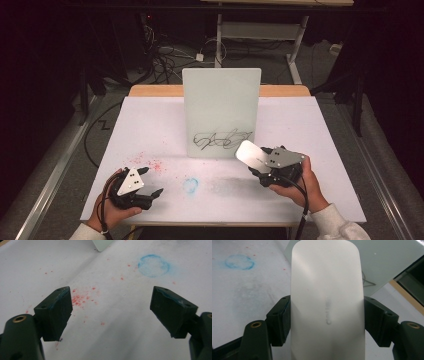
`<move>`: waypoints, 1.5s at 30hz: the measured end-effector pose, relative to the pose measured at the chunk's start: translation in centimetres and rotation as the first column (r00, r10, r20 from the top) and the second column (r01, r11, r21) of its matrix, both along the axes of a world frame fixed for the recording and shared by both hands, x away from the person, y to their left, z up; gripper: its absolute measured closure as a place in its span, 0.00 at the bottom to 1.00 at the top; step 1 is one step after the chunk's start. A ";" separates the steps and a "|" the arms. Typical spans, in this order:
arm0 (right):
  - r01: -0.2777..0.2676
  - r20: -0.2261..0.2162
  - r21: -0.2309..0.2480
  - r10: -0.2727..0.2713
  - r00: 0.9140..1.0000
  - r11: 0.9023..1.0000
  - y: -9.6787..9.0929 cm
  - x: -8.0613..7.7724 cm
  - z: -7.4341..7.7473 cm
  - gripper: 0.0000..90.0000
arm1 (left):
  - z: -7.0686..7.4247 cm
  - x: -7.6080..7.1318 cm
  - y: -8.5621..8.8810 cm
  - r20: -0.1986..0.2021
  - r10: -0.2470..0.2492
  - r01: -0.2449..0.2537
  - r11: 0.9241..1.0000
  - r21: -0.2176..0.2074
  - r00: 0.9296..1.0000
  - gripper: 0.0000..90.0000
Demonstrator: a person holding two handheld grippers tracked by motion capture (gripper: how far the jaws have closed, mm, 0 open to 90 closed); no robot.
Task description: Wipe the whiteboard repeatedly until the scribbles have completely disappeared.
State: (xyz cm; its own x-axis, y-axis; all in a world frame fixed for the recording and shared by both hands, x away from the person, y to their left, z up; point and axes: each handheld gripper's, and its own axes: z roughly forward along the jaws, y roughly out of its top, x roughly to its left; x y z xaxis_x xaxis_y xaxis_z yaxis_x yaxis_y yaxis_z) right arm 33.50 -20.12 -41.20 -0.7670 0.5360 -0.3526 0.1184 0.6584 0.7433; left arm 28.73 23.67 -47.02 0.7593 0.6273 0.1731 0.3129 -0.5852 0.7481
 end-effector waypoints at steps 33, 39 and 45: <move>0.172 0.319 -0.174 -0.110 0.942 0.970 5.3 2.8 -1.5 0.34 | 0.0 0.0 -0.5 0.001 -0.019 0.019 1.000 0.017 1.000 0.20; 0.182 0.324 -0.209 -0.107 0.940 0.961 5.7 3.4 -2.4 0.34 | 0.0 0.0 -0.5 0.000 -0.019 0.019 1.000 0.019 1.000 0.20; 0.197 0.333 -0.232 -0.112 0.936 0.953 5.8 3.9 -3.1 0.34 | 0.0 0.0 -0.5 -0.002 -0.019 0.019 1.000 0.022 1.000 0.20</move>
